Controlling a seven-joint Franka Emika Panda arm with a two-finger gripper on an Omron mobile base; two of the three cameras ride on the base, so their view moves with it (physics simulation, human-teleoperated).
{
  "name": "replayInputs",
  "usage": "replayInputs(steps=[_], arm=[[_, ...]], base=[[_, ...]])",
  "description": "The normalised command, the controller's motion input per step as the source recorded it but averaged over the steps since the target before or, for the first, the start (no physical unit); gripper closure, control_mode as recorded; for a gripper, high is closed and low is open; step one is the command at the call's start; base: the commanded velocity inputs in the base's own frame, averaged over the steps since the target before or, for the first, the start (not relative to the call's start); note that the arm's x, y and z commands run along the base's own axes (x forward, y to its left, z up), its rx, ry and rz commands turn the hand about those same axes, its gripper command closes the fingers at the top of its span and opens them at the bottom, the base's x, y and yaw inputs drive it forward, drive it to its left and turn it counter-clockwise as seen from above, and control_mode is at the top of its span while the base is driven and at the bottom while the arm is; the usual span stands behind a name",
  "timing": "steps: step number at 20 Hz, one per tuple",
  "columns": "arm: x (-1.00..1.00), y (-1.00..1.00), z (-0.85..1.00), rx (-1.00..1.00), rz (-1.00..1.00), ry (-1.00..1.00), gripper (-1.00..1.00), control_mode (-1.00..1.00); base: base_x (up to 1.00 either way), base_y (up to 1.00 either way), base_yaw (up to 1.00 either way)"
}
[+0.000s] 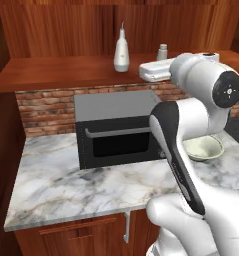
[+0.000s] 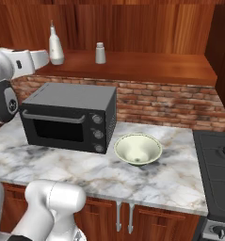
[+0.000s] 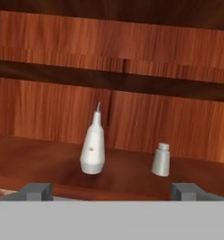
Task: Retrieve the bottle and the shaker from the cabinet and place them next to the mixing bowl on the counter. Then add garlic from the fridge to the mixing bowl.
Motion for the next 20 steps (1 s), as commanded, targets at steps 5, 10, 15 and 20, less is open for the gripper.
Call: replayInputs(steps=[5,10,15,20], arm=[[0.21,0.13,0.25,0.0,0.0,0.08,-1.0,-1.0],[0.2,0.12,0.07,0.0,0.0,0.09,-1.0,-1.0],[0.28,0.06,0.0,0.0,0.02,0.02,-1.0,-1.0],[0.15,0.0,0.0,0.12,0.0,0.0,-1.0,-1.0]], base=[[0.0,0.0,0.0],[0.0,0.0,0.0],[0.0,0.0,0.0],[0.0,0.0,0.0]])
